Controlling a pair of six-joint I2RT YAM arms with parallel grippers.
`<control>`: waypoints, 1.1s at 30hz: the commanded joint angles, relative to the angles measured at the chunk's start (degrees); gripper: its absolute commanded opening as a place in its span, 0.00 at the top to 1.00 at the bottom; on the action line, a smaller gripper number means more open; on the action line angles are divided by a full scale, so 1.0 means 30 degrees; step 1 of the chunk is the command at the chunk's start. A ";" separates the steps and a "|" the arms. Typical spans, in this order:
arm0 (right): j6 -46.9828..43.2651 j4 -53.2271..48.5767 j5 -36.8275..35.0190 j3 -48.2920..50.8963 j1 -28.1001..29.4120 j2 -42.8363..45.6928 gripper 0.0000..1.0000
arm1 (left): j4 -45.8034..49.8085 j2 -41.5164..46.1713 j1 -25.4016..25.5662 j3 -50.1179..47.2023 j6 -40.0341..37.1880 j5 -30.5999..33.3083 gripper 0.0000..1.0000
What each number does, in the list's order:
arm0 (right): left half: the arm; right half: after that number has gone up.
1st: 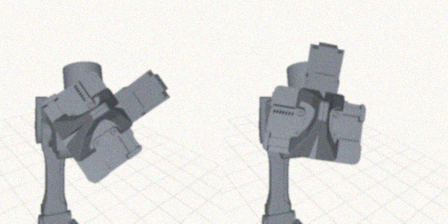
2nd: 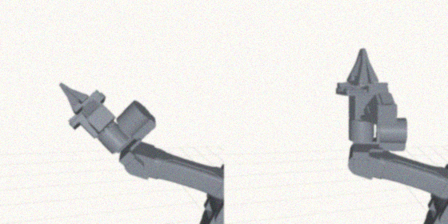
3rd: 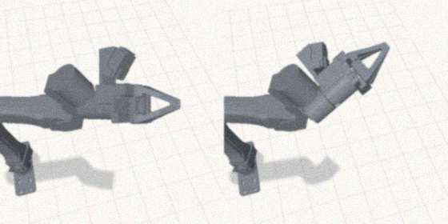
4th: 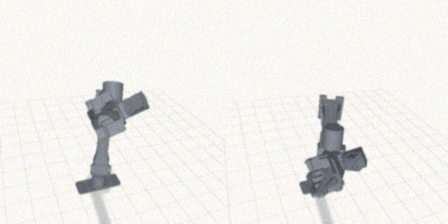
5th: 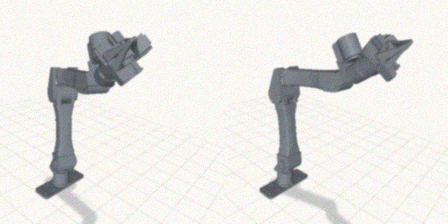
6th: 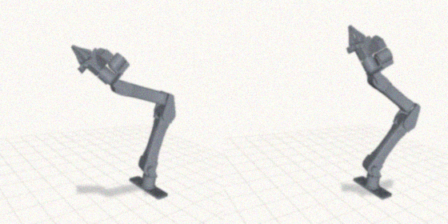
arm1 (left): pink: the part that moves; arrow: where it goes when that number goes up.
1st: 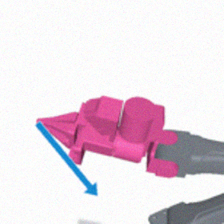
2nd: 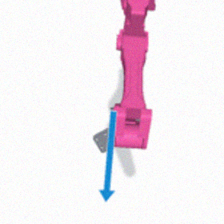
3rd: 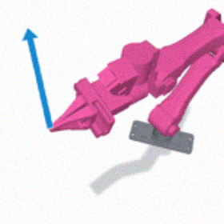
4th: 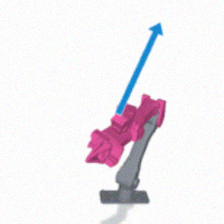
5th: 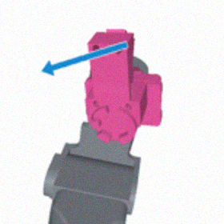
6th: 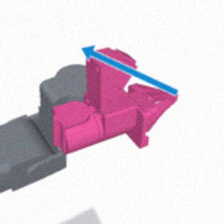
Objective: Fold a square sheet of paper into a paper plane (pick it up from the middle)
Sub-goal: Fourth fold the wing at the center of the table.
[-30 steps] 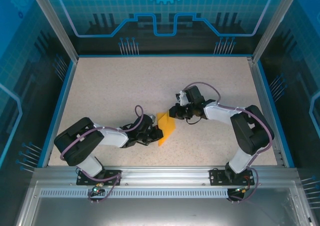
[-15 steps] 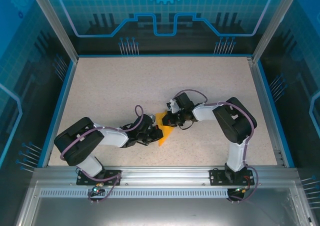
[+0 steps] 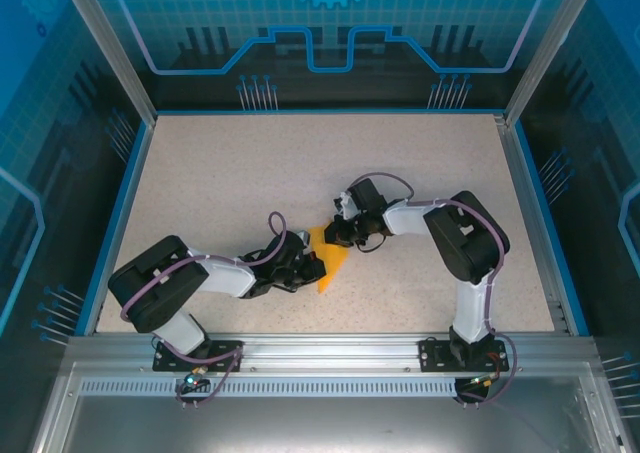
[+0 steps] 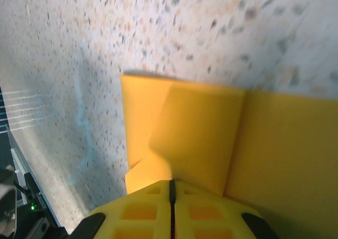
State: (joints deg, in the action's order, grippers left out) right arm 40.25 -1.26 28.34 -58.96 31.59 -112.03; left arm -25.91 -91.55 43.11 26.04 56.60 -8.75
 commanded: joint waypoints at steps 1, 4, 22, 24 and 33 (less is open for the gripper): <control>-0.0465 -0.0522 -0.1360 -0.0947 -0.0696 -0.0771 0.92 | 0.4748 -0.0949 -0.0022 -0.1491 -0.0724 0.1201 1.00; -0.0519 -0.0883 -0.1484 -0.1398 -0.0829 -0.1064 0.91 | 0.4683 -0.0921 -0.0040 -0.1674 -0.0787 0.1161 1.00; -0.0430 -0.1947 -0.2253 -0.2681 -0.1364 -0.1626 0.91 | 0.4732 -0.0920 -0.0019 -0.2166 -0.1269 0.0754 1.00; -0.0427 -0.2099 -0.2494 -0.2867 -0.1406 -0.1766 0.91 | 0.4686 -0.0920 -0.0027 -0.2203 -0.1295 0.0707 1.00; -0.0409 -0.2795 -0.3141 -0.3446 -0.1541 -0.2070 0.91 | 0.4521 -0.1094 -0.0041 -0.2462 -0.1864 0.0107 1.00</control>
State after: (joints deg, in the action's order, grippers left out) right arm 39.99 -8.67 25.74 -67.99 28.82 -116.38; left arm -29.32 -91.50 43.11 23.68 53.71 -8.84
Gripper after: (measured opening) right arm 0.092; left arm 0.059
